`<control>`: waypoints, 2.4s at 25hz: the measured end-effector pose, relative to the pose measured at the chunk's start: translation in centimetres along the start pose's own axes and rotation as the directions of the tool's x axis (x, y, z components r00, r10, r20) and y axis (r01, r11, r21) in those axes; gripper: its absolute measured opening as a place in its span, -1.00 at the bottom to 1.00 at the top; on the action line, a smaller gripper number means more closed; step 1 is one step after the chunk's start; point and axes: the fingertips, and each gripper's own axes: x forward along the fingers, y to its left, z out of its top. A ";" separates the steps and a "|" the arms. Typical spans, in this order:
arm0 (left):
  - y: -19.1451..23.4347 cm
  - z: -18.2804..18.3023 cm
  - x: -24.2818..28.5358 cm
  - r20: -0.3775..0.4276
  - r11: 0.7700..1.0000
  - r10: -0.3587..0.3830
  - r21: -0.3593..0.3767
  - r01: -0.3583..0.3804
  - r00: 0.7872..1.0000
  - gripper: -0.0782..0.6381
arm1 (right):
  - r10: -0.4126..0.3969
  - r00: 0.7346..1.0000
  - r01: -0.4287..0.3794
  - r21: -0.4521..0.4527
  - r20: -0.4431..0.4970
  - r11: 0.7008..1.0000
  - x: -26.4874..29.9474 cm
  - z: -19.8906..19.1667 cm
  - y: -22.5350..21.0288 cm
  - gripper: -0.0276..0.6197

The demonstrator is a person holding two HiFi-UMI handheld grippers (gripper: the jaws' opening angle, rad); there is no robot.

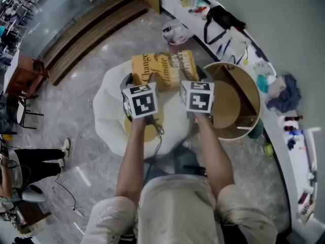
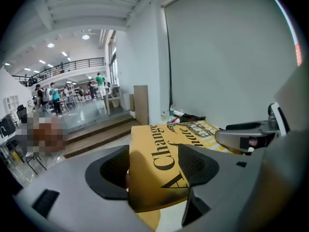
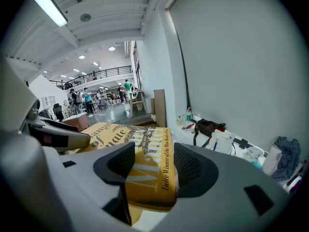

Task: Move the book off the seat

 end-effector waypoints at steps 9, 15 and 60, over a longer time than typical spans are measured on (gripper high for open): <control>-9.4 1.7 -1.3 0.025 0.991 -0.108 0.082 0.106 0.994 0.12 | -0.121 0.991 0.117 0.089 0.051 0.989 -6.1 -0.2 -8.6 -0.16; -11.5 1.8 -4.1 0.079 0.978 -0.165 0.138 0.154 0.983 0.12 | -0.217 0.972 0.202 0.146 0.090 0.968 -10.7 -0.9 -10.0 -0.30; -38.2 -7.8 -28.9 0.082 0.700 -0.665 0.413 0.582 0.742 0.11 | -0.731 0.676 0.663 0.359 0.089 0.657 -51.2 -15.1 -20.3 -0.33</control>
